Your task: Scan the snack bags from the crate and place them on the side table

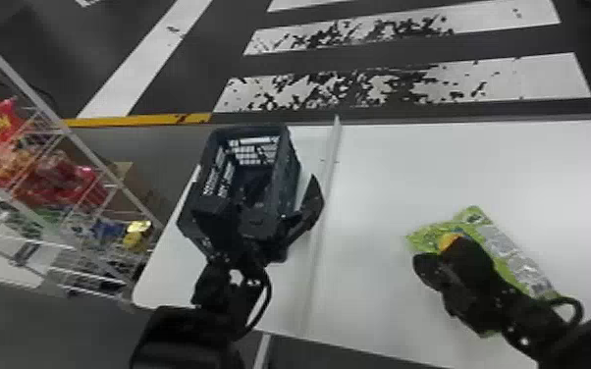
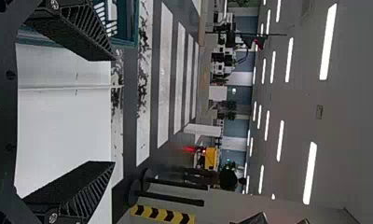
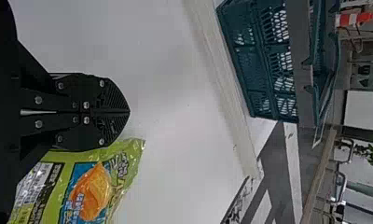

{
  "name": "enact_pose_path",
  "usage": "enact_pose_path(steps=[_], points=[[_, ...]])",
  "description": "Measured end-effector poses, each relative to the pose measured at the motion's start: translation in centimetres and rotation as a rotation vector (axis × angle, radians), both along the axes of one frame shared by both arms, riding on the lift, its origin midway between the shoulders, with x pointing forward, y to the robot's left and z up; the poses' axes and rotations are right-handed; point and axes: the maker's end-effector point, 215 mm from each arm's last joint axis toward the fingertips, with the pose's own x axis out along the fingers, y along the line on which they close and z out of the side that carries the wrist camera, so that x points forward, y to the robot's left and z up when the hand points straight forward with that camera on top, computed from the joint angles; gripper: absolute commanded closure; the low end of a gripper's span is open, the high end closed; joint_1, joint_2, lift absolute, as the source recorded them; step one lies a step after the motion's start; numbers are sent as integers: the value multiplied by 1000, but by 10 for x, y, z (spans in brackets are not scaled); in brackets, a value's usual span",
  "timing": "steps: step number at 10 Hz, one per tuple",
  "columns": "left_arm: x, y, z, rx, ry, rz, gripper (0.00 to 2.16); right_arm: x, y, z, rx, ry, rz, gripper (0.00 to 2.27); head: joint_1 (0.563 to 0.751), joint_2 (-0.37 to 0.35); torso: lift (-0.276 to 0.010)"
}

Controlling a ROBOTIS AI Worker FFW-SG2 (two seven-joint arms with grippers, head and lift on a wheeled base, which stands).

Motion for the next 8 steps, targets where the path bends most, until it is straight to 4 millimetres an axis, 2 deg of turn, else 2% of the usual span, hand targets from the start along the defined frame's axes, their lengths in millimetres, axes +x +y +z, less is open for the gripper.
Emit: enact_pose_path(steps=[4, 8], points=[[-1, -1, 0, -2, 2, -3, 80, 27, -38, -4, -102, -47, -53, 2263, 695, 247, -50], [-2, -1, 0, -5, 3, -7, 80, 61, -88, -7, -184, -80, -146, 2263, 695, 181, -50]])
